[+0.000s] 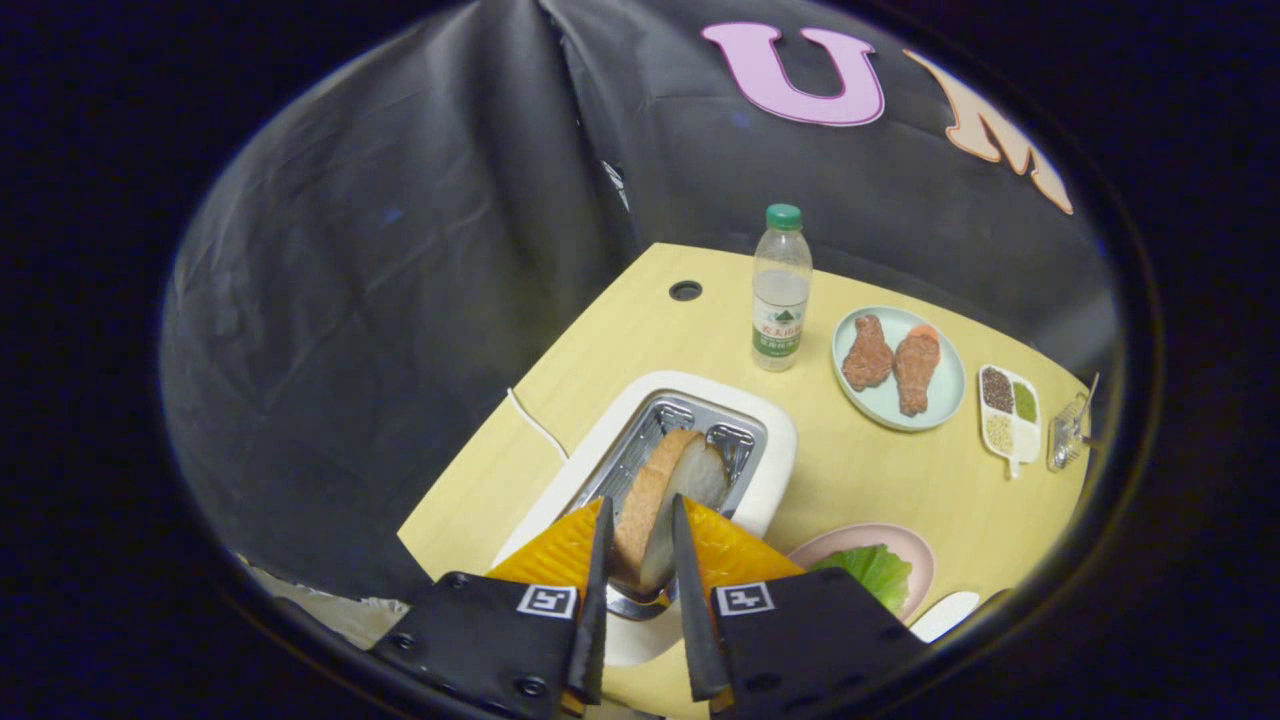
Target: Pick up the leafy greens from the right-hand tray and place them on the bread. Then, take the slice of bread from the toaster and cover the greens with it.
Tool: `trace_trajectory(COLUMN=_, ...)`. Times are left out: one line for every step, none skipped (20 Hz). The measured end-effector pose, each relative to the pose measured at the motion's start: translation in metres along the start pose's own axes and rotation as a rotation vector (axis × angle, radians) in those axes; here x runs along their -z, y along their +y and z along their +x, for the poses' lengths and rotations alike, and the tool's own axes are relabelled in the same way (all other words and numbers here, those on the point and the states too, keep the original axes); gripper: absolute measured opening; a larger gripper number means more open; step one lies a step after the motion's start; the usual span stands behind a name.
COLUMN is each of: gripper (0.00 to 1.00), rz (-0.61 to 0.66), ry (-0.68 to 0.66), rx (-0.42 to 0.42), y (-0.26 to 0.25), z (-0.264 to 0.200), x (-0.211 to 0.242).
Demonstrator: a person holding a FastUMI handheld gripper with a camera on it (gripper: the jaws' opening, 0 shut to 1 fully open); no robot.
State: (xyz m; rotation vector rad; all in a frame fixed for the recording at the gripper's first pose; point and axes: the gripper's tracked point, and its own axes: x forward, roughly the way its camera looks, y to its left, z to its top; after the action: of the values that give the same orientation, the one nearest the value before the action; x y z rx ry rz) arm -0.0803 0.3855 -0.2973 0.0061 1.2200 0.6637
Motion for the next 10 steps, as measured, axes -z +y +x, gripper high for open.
trace_trajectory(gripper=0.32, rz=0.007, ry=0.008, rx=-0.009, y=-0.003, z=-0.005, x=-0.001)
trace_trajectory(gripper=0.27, rz=0.027, ry=0.004, rx=-0.019, y=-0.001, z=-0.011, x=-0.001)
trace_trajectory(gripper=0.22, rz=0.021, ry=-0.001, rx=-0.034, y=0.002, z=-0.012, x=-0.003)
trace_trajectory(gripper=0.17, rz=0.008, ry=-0.015, rx=-0.041, y=0.000, z=-0.016, x=-0.006)
trace_trajectory(gripper=0.13, rz=0.002, ry=-0.032, rx=-0.047, y=-0.001, z=-0.021, x=-0.008)
trace_trajectory(gripper=0.13, rz=0.011, ry=-0.053, rx=-0.057, y=-0.001, z=-0.028, x=-0.011)
trace_trajectory(gripper=0.13, rz=0.023, ry=-0.067, rx=-0.070, y=-0.002, z=-0.034, x=-0.015)
trace_trajectory(gripper=0.13, rz=0.041, ry=-0.087, rx=-0.085, y=-0.002, z=-0.042, x=-0.019)
trace_trajectory(gripper=0.13, rz=0.055, ry=-0.112, rx=-0.102, y=-0.003, z=-0.050, x=-0.024)
trace_trajectory(gripper=0.13, rz=0.064, ry=-0.129, rx=-0.110, y=-0.006, z=-0.058, x=-0.029)
